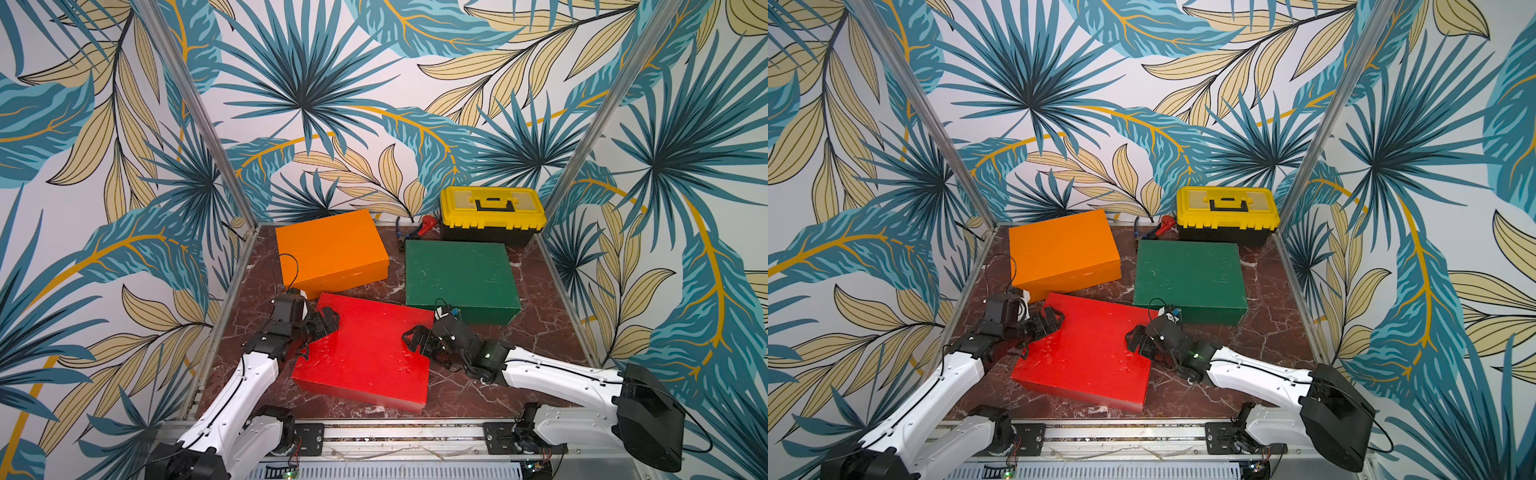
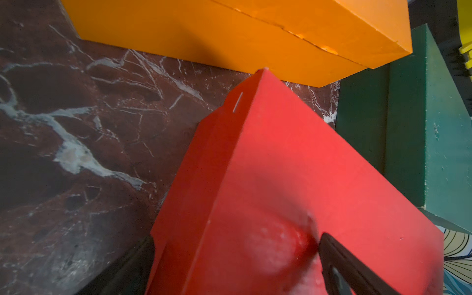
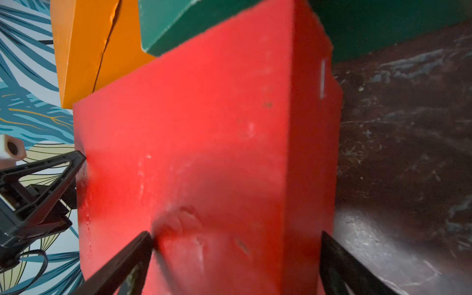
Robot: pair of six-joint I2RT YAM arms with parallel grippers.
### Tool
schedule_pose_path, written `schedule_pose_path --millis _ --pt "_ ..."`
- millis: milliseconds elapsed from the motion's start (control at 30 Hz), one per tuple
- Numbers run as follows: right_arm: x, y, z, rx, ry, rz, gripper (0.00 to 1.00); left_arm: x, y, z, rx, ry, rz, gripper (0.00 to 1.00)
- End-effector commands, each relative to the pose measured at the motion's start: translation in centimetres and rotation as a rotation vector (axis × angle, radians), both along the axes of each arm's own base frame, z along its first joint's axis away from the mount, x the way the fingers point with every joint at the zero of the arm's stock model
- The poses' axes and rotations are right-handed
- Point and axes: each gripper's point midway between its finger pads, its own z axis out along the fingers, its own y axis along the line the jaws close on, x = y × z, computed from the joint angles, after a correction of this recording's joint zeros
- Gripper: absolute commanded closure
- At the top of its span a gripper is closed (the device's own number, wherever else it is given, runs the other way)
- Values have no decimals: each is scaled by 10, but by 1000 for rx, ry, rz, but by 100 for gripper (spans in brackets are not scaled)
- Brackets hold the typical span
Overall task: Stack the shoeboxes
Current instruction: Pick up the shoebox from the center of the board.
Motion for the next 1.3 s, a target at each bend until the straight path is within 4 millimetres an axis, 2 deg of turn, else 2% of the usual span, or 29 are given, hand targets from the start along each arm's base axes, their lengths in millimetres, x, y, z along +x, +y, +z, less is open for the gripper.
schedule_pose_path --millis 0,267,500,633,733,833,867,933,1100,1267 --pt "-19 1 -21 -14 66 49 2 -21 0 -24 -17 93 -5 0" --pt "-24 14 -33 5 99 71 6 -23 -7 -28 -56 103 -20 0" --pt "-25 28 -29 2 95 94 14 -25 -11 -31 -97 144 -18 0" --pt "-25 32 -23 -4 85 101 16 -27 -13 -28 -126 163 -28 0" --pt "-25 34 -23 -5 88 101 16 -30 -9 -28 -138 189 -1 5" --pt "-25 37 -23 4 91 106 16 -39 5 -36 -99 263 84 26" --pt "-25 39 -22 7 90 111 16 -43 9 -39 -92 293 112 28" --pt "-25 42 -19 7 82 118 16 -48 6 -42 -115 320 110 28" --pt "-27 54 -6 -3 55 149 16 -51 -5 -34 -176 338 85 27" --pt "-28 65 0 -1 50 172 16 -52 0 -36 -148 330 96 20"
